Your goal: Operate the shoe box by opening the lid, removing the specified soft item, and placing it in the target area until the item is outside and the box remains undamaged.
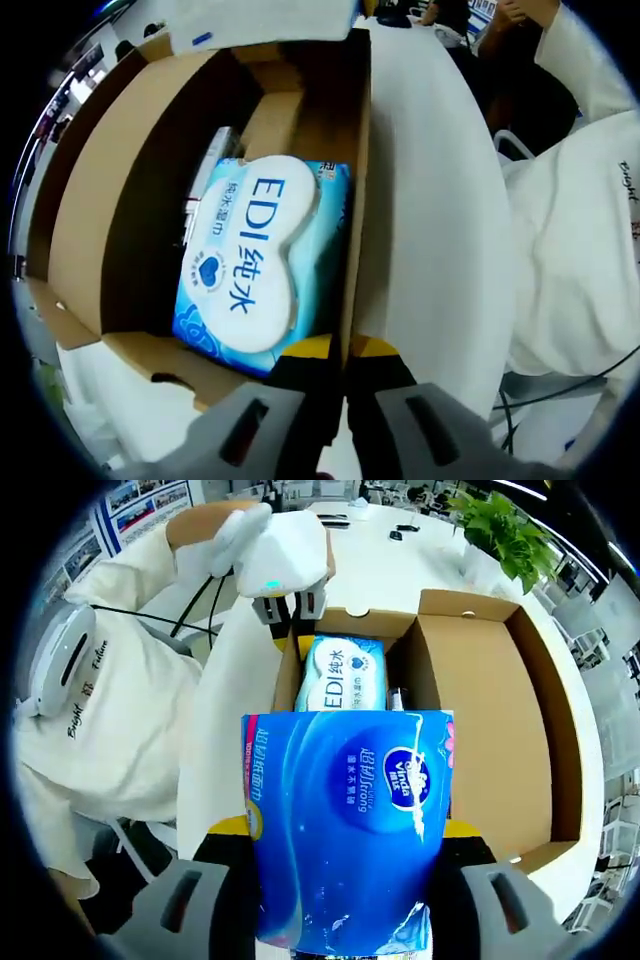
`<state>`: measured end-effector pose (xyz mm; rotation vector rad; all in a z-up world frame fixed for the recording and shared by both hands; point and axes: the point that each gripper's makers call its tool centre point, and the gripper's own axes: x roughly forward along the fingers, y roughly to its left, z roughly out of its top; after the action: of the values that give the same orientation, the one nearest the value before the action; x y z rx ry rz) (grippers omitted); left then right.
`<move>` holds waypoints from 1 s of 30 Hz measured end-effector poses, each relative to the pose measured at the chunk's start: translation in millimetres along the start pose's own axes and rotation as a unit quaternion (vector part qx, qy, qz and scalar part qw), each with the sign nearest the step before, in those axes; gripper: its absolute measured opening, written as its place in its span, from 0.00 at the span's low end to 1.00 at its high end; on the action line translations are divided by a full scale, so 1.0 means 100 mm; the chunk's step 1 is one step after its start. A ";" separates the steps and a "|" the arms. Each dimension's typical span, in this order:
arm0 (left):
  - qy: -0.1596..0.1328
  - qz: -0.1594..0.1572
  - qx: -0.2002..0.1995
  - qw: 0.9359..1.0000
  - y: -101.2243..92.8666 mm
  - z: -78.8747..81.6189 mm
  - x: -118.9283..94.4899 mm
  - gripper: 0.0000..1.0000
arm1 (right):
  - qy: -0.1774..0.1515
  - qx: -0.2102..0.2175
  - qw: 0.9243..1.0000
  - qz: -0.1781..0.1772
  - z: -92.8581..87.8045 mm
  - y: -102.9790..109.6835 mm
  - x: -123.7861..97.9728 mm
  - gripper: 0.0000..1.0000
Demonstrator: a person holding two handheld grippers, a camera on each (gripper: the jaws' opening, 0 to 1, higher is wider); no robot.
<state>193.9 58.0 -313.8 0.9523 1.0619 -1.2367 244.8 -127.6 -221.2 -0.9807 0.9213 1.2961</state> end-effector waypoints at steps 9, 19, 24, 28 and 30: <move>-0.001 0.000 0.001 1.000 0.01 0.00 0.00 0.02 | 0.015 0.017 1.000 -0.004 -0.34 0.05 -0.05 0.66; 0.004 -0.005 -0.002 1.000 0.06 0.00 -0.01 0.02 | 0.019 0.043 0.999 -0.015 -0.72 0.08 -0.15 0.66; 0.002 -0.002 0.000 1.000 0.08 0.00 -0.01 0.02 | 0.045 0.049 0.998 -0.023 -0.95 0.08 -0.21 0.66; 0.002 -0.002 0.000 1.000 0.08 0.01 -0.01 0.02 | 0.042 0.049 0.997 -0.030 -1.05 0.11 -0.29 0.66; 0.002 -0.002 0.000 1.000 0.09 0.01 -0.01 0.02 | 0.044 0.056 0.997 -0.030 -1.13 0.12 -0.31 0.66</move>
<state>202.6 58.6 -312.2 0.9533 1.0686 -1.2387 231.1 -244.0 -230.2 -0.9768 1.0143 1.1452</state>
